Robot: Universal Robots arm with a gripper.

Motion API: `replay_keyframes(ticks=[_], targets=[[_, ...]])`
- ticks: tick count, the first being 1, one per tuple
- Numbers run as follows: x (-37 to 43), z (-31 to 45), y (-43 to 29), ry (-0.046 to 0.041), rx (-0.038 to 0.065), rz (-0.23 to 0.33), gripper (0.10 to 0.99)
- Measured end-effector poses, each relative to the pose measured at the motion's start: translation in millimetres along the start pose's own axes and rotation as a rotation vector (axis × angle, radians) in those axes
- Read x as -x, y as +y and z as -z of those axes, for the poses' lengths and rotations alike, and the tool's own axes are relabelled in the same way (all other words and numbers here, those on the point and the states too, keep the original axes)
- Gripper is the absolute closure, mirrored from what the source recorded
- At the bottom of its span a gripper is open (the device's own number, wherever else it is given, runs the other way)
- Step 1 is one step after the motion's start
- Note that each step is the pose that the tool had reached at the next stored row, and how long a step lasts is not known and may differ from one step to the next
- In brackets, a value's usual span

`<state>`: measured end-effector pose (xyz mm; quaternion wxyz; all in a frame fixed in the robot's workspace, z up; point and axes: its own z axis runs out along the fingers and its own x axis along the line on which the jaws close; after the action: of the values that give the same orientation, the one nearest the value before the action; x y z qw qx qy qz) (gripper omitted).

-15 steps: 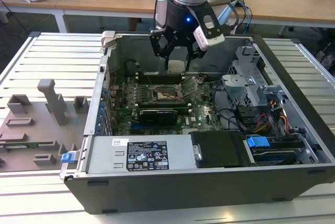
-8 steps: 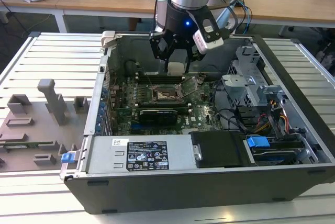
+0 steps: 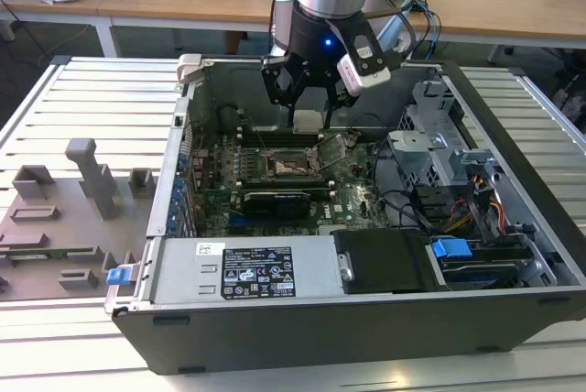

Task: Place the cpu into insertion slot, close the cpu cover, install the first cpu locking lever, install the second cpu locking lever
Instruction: 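Place the cpu into insertion slot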

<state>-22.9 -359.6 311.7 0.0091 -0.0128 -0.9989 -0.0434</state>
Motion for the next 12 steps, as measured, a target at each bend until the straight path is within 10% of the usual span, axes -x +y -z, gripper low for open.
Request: replay_keyframes(ticks=[12], targets=[[0.1,-5.3,-0.5,0.0000,0.000,0.000,0.541]])
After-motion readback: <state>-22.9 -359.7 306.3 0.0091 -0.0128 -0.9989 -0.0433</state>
